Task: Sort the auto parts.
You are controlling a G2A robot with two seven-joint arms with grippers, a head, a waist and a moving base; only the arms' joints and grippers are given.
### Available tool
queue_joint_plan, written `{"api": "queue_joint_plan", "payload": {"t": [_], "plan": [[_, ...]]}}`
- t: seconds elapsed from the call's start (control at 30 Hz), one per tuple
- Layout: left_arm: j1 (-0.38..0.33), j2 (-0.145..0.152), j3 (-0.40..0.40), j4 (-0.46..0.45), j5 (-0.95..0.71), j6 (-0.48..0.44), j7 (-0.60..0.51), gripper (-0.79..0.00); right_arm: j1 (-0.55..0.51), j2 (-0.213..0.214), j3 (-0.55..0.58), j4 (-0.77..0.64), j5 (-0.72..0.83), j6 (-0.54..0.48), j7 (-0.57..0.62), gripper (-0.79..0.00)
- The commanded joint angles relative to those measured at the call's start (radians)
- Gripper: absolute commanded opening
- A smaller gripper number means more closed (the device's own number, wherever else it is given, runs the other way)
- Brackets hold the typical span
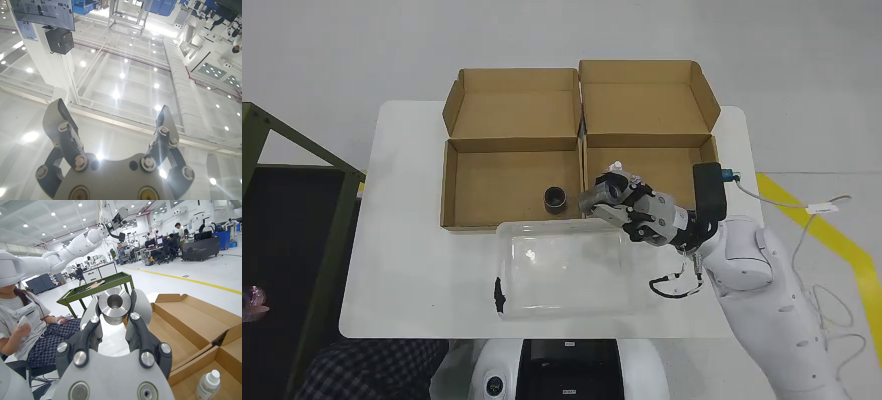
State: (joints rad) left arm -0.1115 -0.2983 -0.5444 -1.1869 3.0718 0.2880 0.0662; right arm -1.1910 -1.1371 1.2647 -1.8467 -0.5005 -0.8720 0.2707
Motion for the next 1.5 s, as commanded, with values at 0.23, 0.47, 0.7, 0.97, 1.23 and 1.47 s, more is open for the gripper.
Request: {"api": "queue_joint_plan", "payload": {"t": [0.23, 0.47, 0.7, 0.97, 1.23, 1.47], "plan": [[0.000, 0.000, 0.000, 0.000, 0.000, 0.000, 0.000, 0.000, 0.013, -0.006, -0.026, 0.028, -0.008, 0.123, 0.009, -0.785], [0.000, 0.000, 0.000, 0.000, 0.000, 0.000, 0.000, 0.000, 0.092, -0.019, -0.085, 0.091, -0.075, 0.241, 0.039, -0.785], [0.000, 0.000, 0.000, 0.000, 0.000, 0.000, 0.000, 0.000, 0.173, -0.041, -0.168, 0.175, -0.148, 0.340, 0.015, -0.785], [0.000, 0.000, 0.000, 0.000, 0.000, 0.000, 0.000, 0.000, 0.265, -0.072, -0.257, 0.279, -0.228, 0.440, -0.026, -0.785], [0.000, 0.000, 0.000, 0.000, 0.000, 0.000, 0.000, 0.000, 0.345, -0.109, -0.339, 0.398, -0.267, 0.573, -0.030, -0.785], [0.000, 0.000, 0.000, 0.000, 0.000, 0.000, 0.000, 0.000, 0.422, -0.146, -0.418, 0.479, -0.332, 0.664, -0.013, -0.785]]}}
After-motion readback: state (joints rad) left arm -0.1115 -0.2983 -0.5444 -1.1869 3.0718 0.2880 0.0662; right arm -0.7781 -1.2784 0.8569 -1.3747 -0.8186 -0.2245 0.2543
